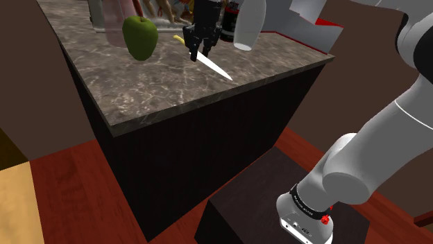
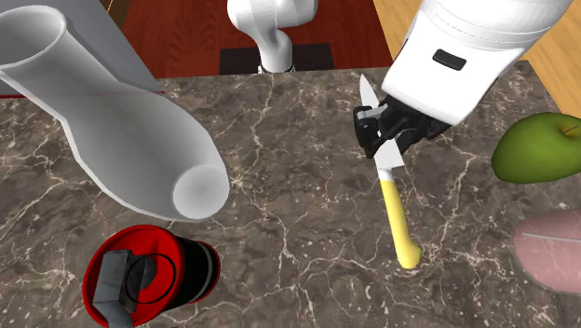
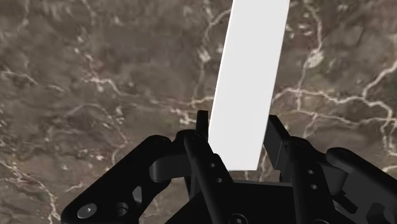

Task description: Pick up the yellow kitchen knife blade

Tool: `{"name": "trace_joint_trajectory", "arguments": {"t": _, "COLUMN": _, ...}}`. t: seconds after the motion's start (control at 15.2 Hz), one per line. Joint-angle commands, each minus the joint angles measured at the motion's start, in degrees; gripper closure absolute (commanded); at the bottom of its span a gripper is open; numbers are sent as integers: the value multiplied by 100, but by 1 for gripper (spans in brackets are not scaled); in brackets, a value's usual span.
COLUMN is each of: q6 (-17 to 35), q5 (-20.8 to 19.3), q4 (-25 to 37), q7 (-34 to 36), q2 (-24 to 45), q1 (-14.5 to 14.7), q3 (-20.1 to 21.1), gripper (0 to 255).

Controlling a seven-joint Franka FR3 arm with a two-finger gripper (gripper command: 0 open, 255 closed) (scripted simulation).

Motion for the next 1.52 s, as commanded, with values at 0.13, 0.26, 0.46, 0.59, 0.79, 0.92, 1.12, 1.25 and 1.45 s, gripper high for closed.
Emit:
{"name": "trace_joint_trajectory", "arguments": {"t": 0.13, "q6": -13, "q5": -29, "q4": -9, "q7": 11, "q2": 30, "q1": -8, "q3": -10, "gripper": 255}}
{"name": "trace_joint_trajectory", "arguments": {"t": 0.26, "q6": -17, "q5": -30, "q4": 1, "q7": 12, "q2": 36, "q1": -8, "q3": -9, "gripper": 255}}
{"name": "trace_joint_trajectory", "arguments": {"t": 0.46, "q6": -175, "q5": -28, "q4": 163, "q7": -10, "q2": 41, "q1": -20, "q3": -17, "gripper": 255}}
{"name": "trace_joint_trajectory", "arguments": {"t": 0.59, "q6": -337, "q5": -34, "q4": 358, "q7": -9, "q2": 75, "q1": -19, "q3": -15, "gripper": 255}}
{"name": "trace_joint_trajectory", "arguments": {"t": 0.79, "q6": -583, "q5": -45, "q4": 663, "q7": -6, "q2": 136, "q1": -17, "q3": -11, "gripper": 255}}
{"name": "trace_joint_trajectory", "arguments": {"t": 0.92, "q6": -749, "q5": -53, "q4": 878, "q7": -3, "q2": 185, "q1": -15, "q3": -8, "gripper": 255}}
{"name": "trace_joint_trajectory", "arguments": {"t": 1.12, "q6": -1005, "q5": -69, "q4": 1219, "q7": 3, "q2": 271, "q1": -10, "q3": -2, "gripper": 255}}
{"name": "trace_joint_trajectory", "arguments": {"t": 1.25, "q6": -1180, "q5": -81, "q4": 1460, "q7": 8, "q2": 338, "q1": -6, "q3": 4, "gripper": 255}}
{"name": "trace_joint_trajectory", "arguments": {"t": 1.45, "q6": -1283, "q5": -89, "q4": 1604, "q7": 11, "q2": 380, "q1": -3, "q3": 7, "gripper": 255}}
